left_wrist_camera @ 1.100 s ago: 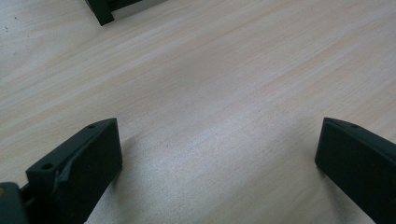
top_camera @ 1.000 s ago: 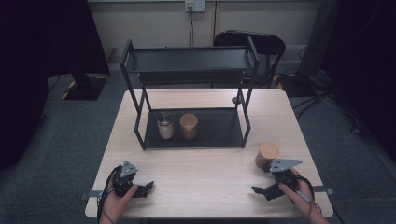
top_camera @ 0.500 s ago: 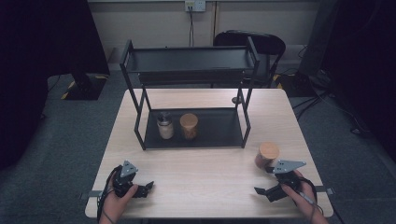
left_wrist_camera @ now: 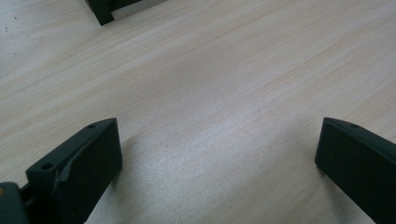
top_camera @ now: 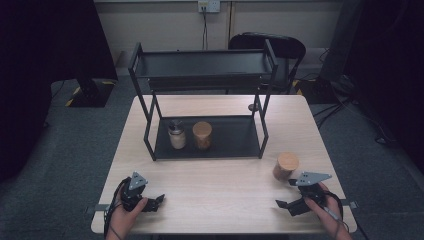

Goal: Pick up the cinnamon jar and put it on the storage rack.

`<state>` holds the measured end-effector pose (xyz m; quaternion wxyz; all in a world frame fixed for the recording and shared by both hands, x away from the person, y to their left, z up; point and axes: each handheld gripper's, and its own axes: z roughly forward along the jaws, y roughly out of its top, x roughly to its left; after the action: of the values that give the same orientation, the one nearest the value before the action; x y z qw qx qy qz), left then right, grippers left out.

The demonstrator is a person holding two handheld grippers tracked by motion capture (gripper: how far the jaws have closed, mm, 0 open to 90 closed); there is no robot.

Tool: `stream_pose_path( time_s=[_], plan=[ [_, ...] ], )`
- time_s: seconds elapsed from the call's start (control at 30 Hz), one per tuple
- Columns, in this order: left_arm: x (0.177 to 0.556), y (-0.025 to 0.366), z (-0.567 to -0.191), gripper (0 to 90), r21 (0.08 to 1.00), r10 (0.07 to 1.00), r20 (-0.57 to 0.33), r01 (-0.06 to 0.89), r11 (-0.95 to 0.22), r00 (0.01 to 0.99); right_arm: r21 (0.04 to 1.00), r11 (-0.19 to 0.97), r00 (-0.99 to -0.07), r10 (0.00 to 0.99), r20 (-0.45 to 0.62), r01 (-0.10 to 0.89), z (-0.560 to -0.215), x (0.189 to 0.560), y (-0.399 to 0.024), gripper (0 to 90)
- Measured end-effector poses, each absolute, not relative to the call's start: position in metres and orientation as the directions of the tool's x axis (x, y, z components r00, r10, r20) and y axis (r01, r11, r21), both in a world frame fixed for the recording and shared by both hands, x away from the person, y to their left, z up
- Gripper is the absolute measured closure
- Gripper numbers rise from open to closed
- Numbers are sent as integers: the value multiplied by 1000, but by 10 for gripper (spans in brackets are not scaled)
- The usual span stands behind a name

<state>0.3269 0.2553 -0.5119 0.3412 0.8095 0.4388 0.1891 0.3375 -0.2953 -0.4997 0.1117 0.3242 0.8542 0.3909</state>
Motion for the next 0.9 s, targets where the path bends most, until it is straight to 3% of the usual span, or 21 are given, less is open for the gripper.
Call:
stream_pose_path(
  time_s=[0.9],
  plan=[
    [327,256,-512,1,717,838,10,580,-386,546,784,351,-617,785,53,513,-496,346,-314,21]
  ],
)
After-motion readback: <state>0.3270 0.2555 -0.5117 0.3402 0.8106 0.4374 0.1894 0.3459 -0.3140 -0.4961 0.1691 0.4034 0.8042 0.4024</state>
